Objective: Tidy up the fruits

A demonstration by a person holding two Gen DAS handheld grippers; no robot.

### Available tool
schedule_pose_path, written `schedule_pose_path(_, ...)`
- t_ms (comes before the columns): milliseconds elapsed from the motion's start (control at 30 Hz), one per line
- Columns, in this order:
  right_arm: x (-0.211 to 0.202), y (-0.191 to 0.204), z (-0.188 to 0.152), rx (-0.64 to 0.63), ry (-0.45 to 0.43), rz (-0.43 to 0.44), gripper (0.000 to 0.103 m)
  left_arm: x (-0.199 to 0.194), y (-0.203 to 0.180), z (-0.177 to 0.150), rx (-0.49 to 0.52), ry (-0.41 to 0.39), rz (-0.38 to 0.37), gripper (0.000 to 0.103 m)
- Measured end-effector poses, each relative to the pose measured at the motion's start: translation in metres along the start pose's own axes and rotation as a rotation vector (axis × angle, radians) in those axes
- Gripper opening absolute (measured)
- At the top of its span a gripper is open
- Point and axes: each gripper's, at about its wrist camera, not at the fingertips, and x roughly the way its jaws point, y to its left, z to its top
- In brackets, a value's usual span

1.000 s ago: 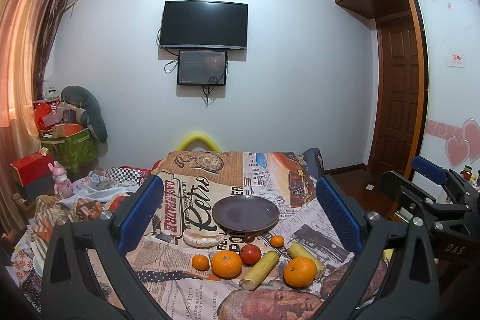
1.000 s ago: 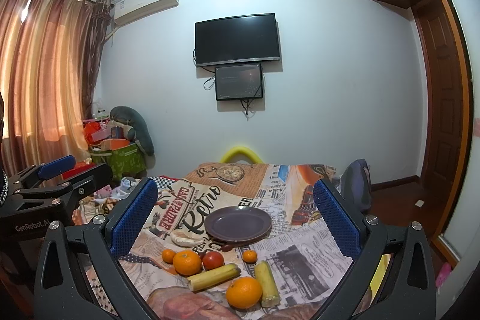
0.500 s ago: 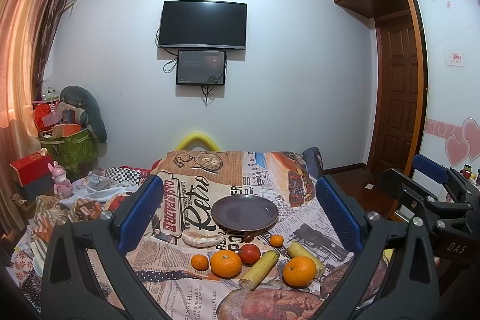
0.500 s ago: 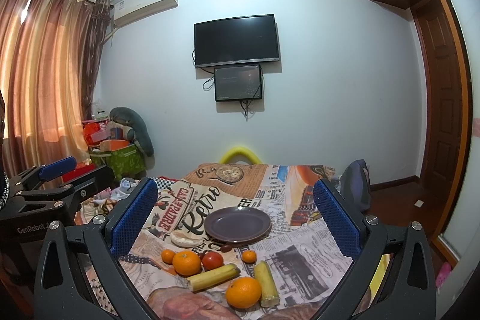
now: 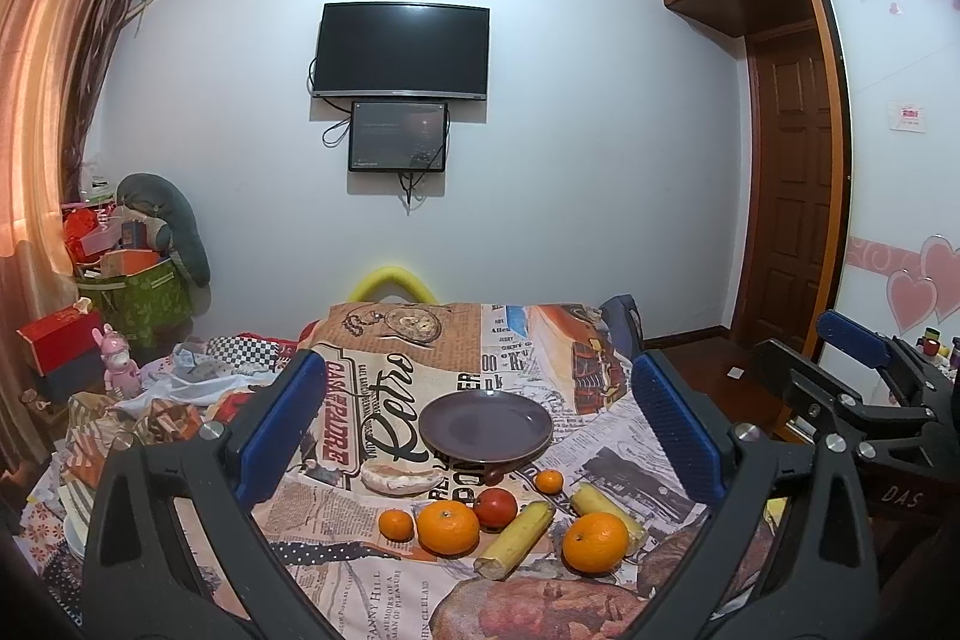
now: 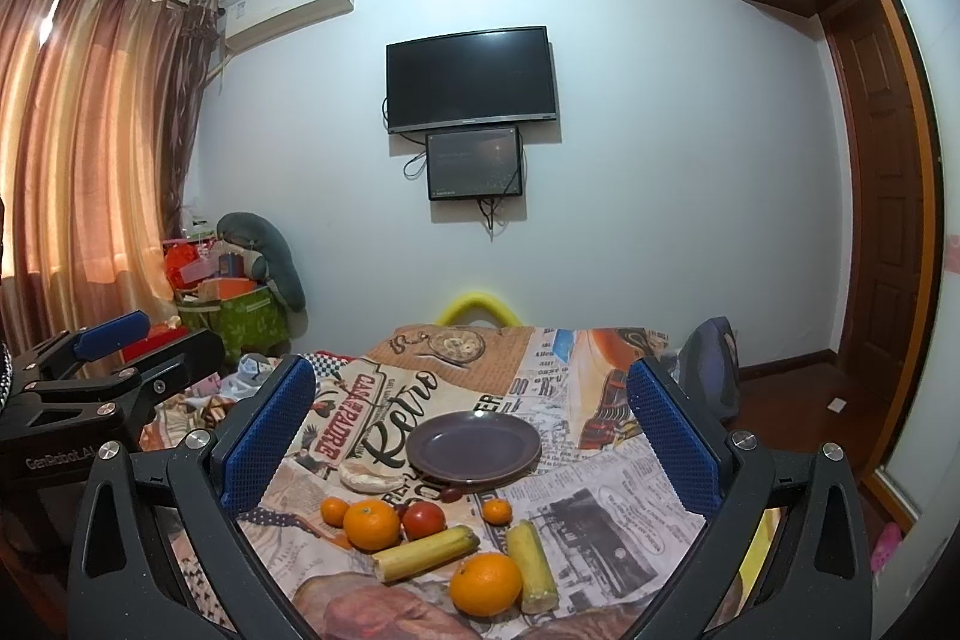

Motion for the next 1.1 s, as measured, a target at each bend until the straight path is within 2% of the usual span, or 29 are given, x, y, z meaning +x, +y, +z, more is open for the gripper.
schedule_pose_path(833,0.007,0.003,-0.004,-0.004,0.010,0.021,0.103,0.003,0.001,-0.001,0.012,0.001,-0.007,0.103)
schedule_pose_path(933,0.012,-0.003,-0.007,0.008,0.028,0.022,0.100,0.007,0.004,-0.002,0.009,0.007,-0.002,0.096)
schedule_pose_path(1000,0.017,-0.007,-0.010,0.010,0.046,0.017,0.095,0.012,0.006,-0.003,0.006,0.023,0.007,0.087)
schedule_pose_path(1100,0.024,-0.015,-0.016,0.012,0.083,0.010,0.088,0.023,0.012,-0.005,-0.002,0.055,0.009,0.082)
